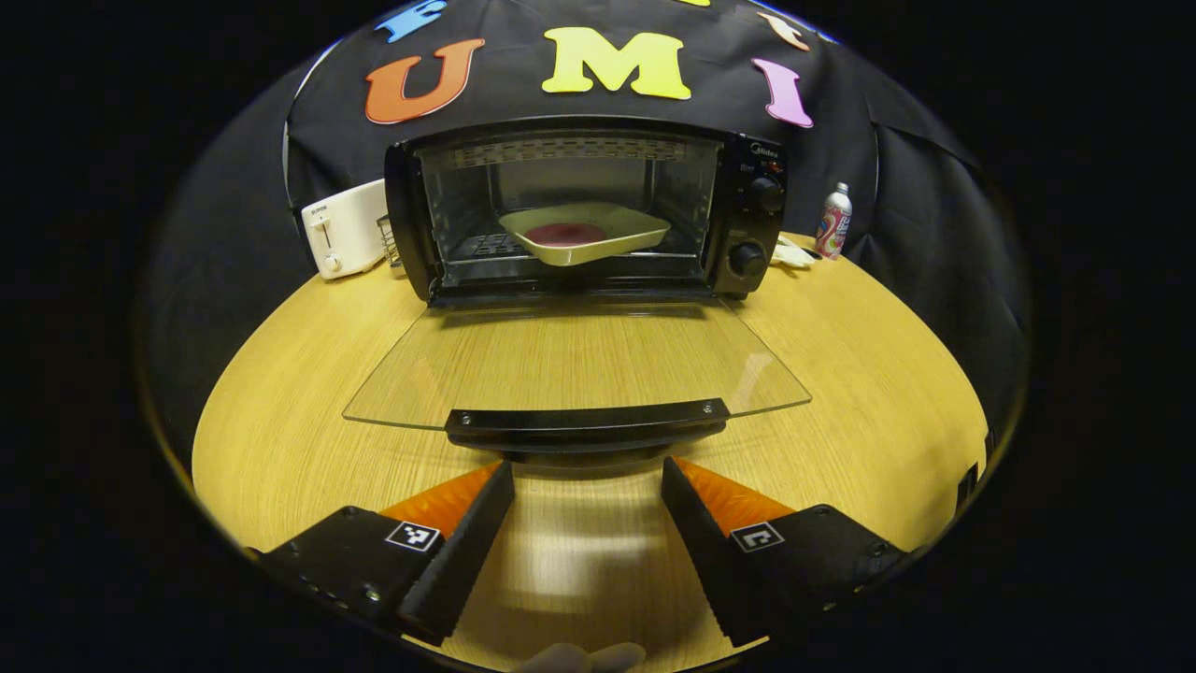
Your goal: Open the electric oven with the left hand, put the food in, and close the electric oven.
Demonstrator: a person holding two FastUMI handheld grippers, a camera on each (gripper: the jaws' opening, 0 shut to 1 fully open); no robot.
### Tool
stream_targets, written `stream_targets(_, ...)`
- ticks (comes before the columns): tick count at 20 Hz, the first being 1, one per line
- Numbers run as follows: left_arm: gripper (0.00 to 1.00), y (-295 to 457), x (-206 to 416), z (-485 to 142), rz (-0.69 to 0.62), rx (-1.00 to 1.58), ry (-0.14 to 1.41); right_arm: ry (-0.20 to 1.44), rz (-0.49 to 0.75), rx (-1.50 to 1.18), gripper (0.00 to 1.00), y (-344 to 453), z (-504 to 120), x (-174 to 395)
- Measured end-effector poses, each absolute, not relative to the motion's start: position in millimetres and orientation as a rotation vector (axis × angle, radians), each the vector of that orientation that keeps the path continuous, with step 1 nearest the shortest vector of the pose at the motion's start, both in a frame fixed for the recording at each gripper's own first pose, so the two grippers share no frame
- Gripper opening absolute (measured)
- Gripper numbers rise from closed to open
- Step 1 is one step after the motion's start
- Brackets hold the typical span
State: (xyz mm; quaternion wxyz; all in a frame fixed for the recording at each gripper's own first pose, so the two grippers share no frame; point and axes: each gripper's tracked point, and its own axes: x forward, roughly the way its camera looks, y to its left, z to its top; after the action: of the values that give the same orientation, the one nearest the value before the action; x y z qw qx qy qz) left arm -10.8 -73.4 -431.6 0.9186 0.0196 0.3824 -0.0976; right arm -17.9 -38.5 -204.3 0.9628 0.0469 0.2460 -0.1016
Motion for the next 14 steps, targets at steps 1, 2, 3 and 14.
stream_targets(1, 0.97, -73.8, -9.7, -432.5, -0.199, 0.041, 0.786, 0.501, -0.204, 0.097, 0.96, -37.9, -204.8, -16.2)
stream_targets(2, 0.97, -75.4, -6.0, -430.2, -0.197, 0.050, 0.776, 0.503, -0.203, 0.099, 0.96, -36.9, -205.3, -14.0)
stream_targets(3, 0.96, -74.6, -6.3, -430.9, -0.189, 0.046, 0.784, 0.504, -0.202, 0.100, 1.00, -37.4, -204.6, -12.1)
stream_targets(14, 0.97, -77.2, 7.4, -400.9, -0.178, 0.022, 0.741, 0.482, -0.164, 0.123, 1.00, -27.5, -198.8, 8.8)
